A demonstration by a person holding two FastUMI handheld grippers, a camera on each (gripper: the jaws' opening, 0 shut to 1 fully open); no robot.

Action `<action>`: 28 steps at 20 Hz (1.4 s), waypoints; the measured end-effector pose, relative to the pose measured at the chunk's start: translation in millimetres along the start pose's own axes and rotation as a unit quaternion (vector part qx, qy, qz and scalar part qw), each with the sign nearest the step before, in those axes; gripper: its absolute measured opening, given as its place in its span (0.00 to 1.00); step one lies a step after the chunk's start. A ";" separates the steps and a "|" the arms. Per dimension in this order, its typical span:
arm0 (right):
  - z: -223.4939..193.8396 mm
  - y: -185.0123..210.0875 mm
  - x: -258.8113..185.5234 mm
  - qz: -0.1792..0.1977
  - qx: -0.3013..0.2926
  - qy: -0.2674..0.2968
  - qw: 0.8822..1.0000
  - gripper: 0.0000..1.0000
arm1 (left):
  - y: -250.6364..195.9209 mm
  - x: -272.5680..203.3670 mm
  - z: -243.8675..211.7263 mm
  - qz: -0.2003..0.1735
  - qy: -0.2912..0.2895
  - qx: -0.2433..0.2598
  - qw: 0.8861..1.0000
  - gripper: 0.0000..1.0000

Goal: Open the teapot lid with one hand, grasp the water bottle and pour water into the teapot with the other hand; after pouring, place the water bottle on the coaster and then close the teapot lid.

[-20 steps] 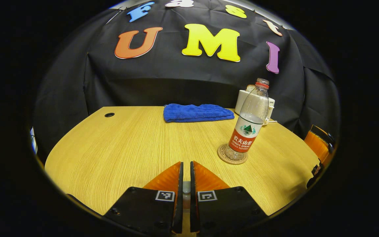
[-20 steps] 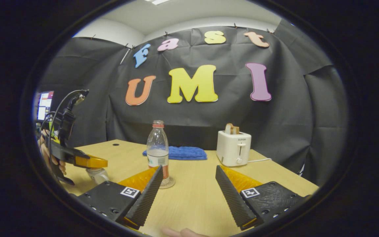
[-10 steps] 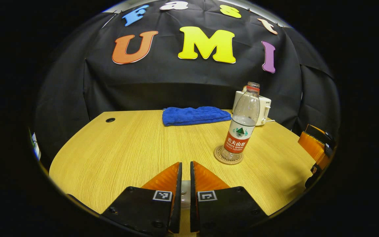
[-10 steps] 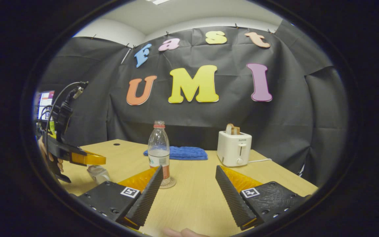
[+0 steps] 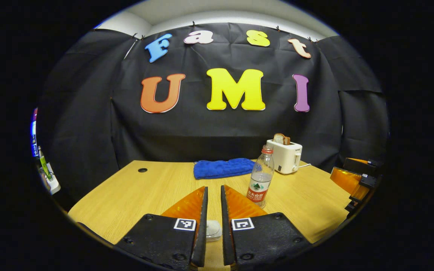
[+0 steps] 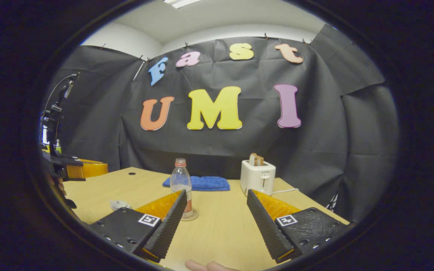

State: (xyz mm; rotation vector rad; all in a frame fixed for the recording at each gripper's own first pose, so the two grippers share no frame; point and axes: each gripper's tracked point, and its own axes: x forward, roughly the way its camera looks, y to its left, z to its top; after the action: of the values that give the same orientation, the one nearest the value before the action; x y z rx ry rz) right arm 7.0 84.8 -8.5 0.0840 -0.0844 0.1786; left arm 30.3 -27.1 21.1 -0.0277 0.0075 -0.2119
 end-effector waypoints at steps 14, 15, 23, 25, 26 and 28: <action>27.7 -21.4 -47.0 -0.050 -0.040 0.002 0.998 0.94 | 10.8 -42.3 26.8 0.060 -0.034 0.035 0.997 0.92; 26.4 -20.1 -46.3 -0.048 -0.038 0.005 0.998 0.94 | 13.1 -42.8 28.9 0.064 -0.036 0.037 0.997 0.93; 9.1 -30.6 -31.0 -0.058 -0.032 0.027 0.997 0.95 | 11.4 -43.0 27.4 0.053 -0.044 0.037 0.997 0.92; 4.6 -33.3 -28.8 -0.061 -0.033 0.035 0.997 0.95 | 17.5 -43.4 32.1 0.066 -0.052 0.043 0.995 0.92; 3.0 -34.6 -26.9 -0.063 -0.033 0.037 0.997 0.95 | 15.6 -43.2 30.5 0.065 -0.052 0.047 0.995 0.92; 1.2 -34.6 -25.3 -0.064 -0.035 0.039 0.997 0.92 | 11.1 -43.0 28.6 0.059 -0.052 0.049 0.996 0.92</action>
State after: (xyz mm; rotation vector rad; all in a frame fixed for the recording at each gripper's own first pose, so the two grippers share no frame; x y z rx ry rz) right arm -11.6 46.4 -12.2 0.0114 -0.0064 0.0509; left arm -9.1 -6.5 49.6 0.0589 -0.1039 -0.0920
